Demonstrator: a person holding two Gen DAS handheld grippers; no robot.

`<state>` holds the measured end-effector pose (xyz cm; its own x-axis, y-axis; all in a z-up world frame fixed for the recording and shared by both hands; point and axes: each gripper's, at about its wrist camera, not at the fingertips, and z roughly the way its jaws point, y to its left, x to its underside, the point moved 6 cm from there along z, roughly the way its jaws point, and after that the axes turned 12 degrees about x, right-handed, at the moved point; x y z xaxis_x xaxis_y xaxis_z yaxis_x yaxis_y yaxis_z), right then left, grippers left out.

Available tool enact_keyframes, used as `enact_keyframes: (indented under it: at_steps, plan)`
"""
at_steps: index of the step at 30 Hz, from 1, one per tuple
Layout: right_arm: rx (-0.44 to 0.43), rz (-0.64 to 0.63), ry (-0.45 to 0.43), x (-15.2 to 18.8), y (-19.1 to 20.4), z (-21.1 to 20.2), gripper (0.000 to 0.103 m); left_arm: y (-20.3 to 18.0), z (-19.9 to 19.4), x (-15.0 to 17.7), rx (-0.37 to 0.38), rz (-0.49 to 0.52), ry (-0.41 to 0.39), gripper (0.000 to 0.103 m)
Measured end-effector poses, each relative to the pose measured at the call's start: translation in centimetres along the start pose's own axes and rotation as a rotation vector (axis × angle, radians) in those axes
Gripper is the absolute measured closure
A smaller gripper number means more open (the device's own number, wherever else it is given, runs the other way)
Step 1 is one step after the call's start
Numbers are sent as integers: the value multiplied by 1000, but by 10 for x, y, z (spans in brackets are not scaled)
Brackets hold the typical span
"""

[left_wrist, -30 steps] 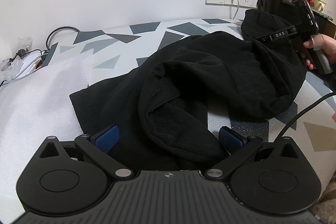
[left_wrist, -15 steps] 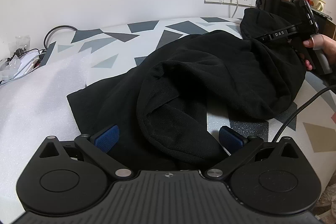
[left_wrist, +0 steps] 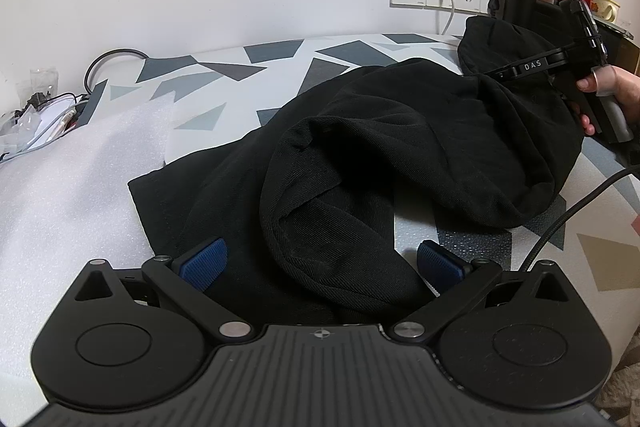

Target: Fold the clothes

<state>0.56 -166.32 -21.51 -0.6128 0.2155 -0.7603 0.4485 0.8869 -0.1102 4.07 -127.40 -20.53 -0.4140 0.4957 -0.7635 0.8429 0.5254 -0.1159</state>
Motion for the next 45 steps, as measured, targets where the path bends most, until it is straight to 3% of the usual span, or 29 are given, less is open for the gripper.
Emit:
enact_keyframes:
  at_steps: [13, 23, 30, 45]
  plan:
    - [-12, -14, 13, 0, -1, -4, 1, 0, -1, 1, -13, 2, -3, 0]
    - [34, -134, -7, 11, 8, -30, 1, 1, -1, 1, -15, 0, -7, 0]
    - [16, -160, 26, 19, 9, -43, 1, -1, -2, 1, -22, 1, -7, 0]
    - [-31, -113, 88, 24, 3, -41, 7, 0, -2, 1, -24, -5, -6, 0]
